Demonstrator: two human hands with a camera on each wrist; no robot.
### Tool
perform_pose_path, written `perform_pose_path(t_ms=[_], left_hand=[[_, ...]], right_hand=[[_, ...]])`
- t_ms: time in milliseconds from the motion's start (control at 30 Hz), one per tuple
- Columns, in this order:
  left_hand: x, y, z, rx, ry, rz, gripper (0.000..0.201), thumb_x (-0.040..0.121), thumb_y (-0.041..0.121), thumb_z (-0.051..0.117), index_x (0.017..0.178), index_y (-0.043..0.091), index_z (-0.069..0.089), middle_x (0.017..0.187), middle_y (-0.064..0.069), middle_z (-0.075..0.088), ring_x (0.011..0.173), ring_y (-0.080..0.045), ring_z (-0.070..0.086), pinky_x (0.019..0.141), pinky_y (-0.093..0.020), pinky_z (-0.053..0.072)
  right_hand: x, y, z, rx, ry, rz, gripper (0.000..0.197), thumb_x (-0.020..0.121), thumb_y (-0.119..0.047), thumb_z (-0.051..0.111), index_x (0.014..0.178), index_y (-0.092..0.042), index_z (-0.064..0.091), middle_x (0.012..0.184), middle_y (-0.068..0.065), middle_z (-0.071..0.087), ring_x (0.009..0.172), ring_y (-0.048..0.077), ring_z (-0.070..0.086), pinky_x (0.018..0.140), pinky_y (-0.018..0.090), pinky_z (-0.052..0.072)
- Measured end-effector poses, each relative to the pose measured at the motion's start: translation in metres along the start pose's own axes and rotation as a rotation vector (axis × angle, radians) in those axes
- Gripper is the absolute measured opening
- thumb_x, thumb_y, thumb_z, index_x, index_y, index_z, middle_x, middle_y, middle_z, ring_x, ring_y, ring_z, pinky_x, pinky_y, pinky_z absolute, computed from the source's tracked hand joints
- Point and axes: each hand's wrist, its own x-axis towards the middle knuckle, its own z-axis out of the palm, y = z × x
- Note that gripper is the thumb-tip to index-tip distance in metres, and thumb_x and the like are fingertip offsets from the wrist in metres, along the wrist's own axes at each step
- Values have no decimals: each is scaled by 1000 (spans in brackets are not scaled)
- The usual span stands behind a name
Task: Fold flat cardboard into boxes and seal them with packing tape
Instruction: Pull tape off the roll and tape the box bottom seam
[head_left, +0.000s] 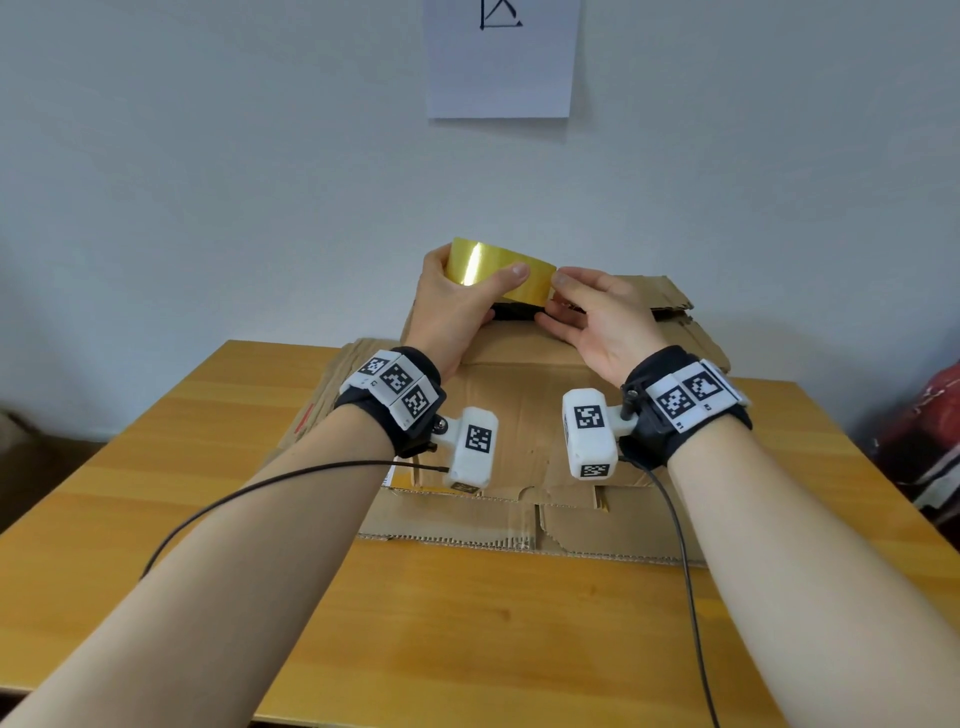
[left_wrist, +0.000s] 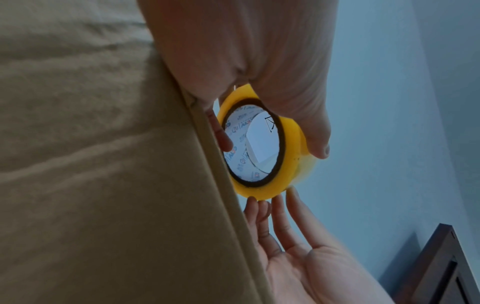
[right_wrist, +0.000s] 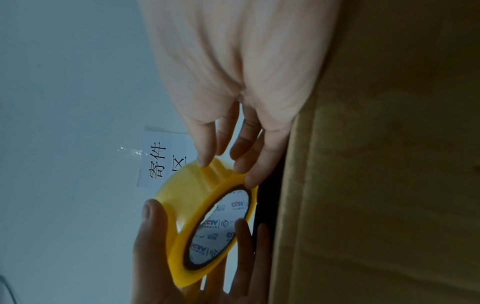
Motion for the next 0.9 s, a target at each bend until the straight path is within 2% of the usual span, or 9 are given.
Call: perform_pose_path(t_ms=[167,300,433,567,700,900], left_hand=[[1,-2,0,18,-6,16,92,59,56,88,133,26,45,119,4,65,104,-13,70,88,-38,61],[3,-4,-2,32,-21,41,93,58,58,88,134,27,43,118,2,65,102,-16,71,87,-40,61],[5,-6,-2,80,-12,57,98,54,66,89,133,32,43,123,0,62,104,-15,70,86,-41,61],[4,-5,-2,12,-12,48,97,57,54,89,137,23,43,118,-1,65,97,-14,72,80,-33,61],[3,-5,-2,-11,-4,49,94,60,48,90,137,23,42,115,0,65,93,-10,72,78,-30,60],[5,-8,-2,13,12,65,99,55,56,90,137,25,43,116,2,65,100,-13,70,85,-40,62]], right_hand=[[0,0,-1,26,-6,16,7,92,-5,69,98,-6,66,79,8,62,85,25,61,77,36,61],[-1,-3,-2,66,-21,42,6,92,-5,70,96,-8,66,81,6,61,79,21,61,77,33,60],[0,-3,-4,100,-33,53,11,92,-1,67,100,-8,65,79,6,64,72,18,62,70,30,58],[1,-1,-3,62,-32,26,11,93,0,65,101,-8,64,85,8,63,77,19,60,71,30,59],[1,1,-1,14,-30,7,7,94,-2,65,99,-7,64,84,8,63,79,21,62,75,34,60],[-1,0,-1,5,-23,3,4,95,-4,65,95,-7,64,80,7,61,76,21,62,74,31,59]])
